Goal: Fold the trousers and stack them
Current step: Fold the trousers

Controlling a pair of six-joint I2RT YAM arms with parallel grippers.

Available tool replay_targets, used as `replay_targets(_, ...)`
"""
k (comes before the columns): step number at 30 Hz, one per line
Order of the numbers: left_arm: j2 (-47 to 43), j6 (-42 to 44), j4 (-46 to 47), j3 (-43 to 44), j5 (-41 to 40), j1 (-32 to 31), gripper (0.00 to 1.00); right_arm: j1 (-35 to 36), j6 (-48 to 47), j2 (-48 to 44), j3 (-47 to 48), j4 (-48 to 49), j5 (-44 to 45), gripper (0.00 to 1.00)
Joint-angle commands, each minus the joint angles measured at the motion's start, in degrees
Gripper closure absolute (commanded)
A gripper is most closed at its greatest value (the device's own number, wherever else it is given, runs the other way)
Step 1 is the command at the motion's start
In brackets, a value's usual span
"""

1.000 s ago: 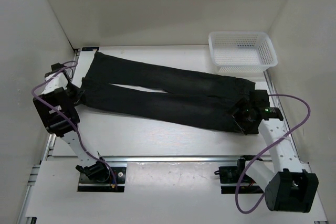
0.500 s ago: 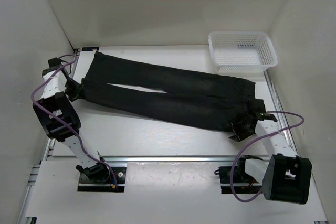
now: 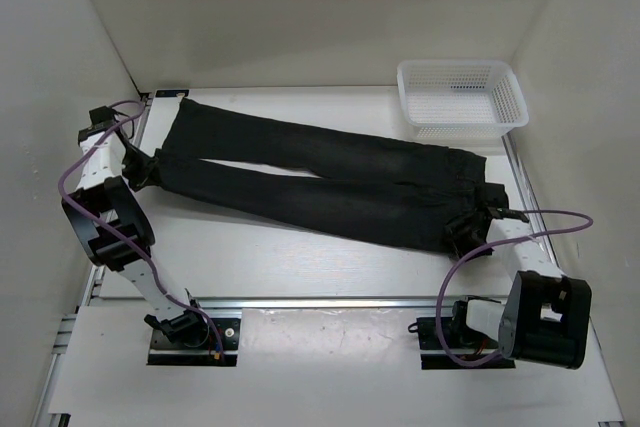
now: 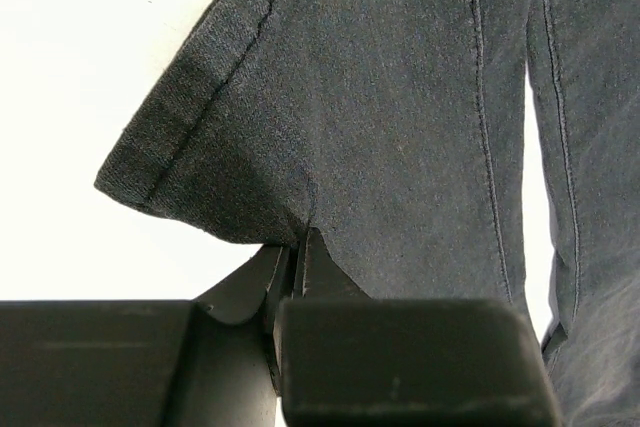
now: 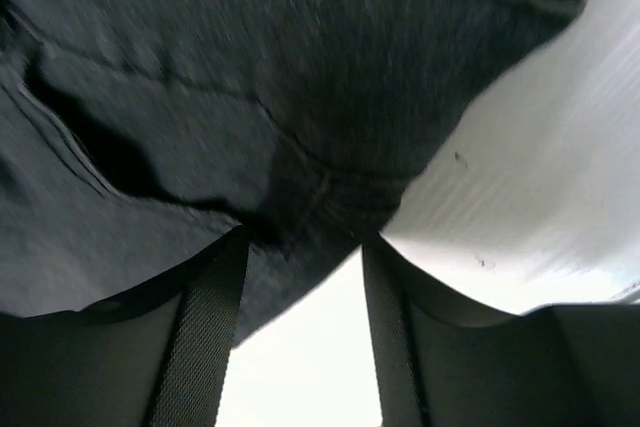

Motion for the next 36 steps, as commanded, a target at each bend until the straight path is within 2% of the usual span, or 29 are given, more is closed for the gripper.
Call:
replay_targets(1, -4.5, 0.2, -0.2, 2.3, -1.4, 0.0, 0.90, -0.2, 1.5, 1.7, 2.4, 2.5, 5.7, 0.47)
replay_targets(3, -4.5, 0.2, -0.2, 2.8, -0.9, 0.0, 0.90, 0.4, 1.5, 2.9, 2.9, 4.4, 6.2, 0.50)
replay_targets(6, -5.1, 0.2, -0.2, 2.8, -0.9, 0.0, 0.90, 1.6, 0.6, 5.2, 4.3, 6.6, 7.9, 0.76)
replay_targets(7, -5.1, 0.2, -0.2, 2.8, -0.9, 0.0, 0.90, 1.6, 0.0, 5.2, 5.0, 6.6, 8.5, 0.98)
replay_targets(8, -5.1, 0.2, -0.2, 2.8, -0.9, 0.0, 0.90, 1.6, -0.5, 6.0, 6.8, 6.1, 9.3, 1.00)
replay_targets(12, -5.6, 0.9, -2.1, 5.2, -0.9, 0.0, 0.90, 1.6, -3.0, 3.5, 11.1, 1.3, 11.6, 1.00)
replay_targets(15, -5.6, 1.5, -4.7, 9.0, -0.9, 0.0, 0.90, 1.6, -8.0, -2.4, 14.5, -2.5, 12.9, 1.00)
replay_targets(22, -10.2, 1.5, -8.6, 13.9, -5.7, 0.6, 0.90, 1.6, -17.3, -11.8, 22.5, -15.8, 18.1, 1.00)
replay_targets(25, -13.2, 1.5, -8.6, 13.2, -4.4, 1.1, 0.90, 1.6, -17.8, -15.6, 23.8, -20.4, 18.1, 1.00)
replay_targets(29, -17.4, 2.7, -9.9, 11.1, -4.4, 2.2, 0.90, 1.6, -18.5, -20.0, 26.6, -28.5, 13.0, 1.00)
replay_targets(36, -25.0, 3.7, -9.9, 5.5, -5.1, 3.2, 0.90, 1.6, -19.0, -28.1, 28.4, -38.5, 13.0, 1.00)
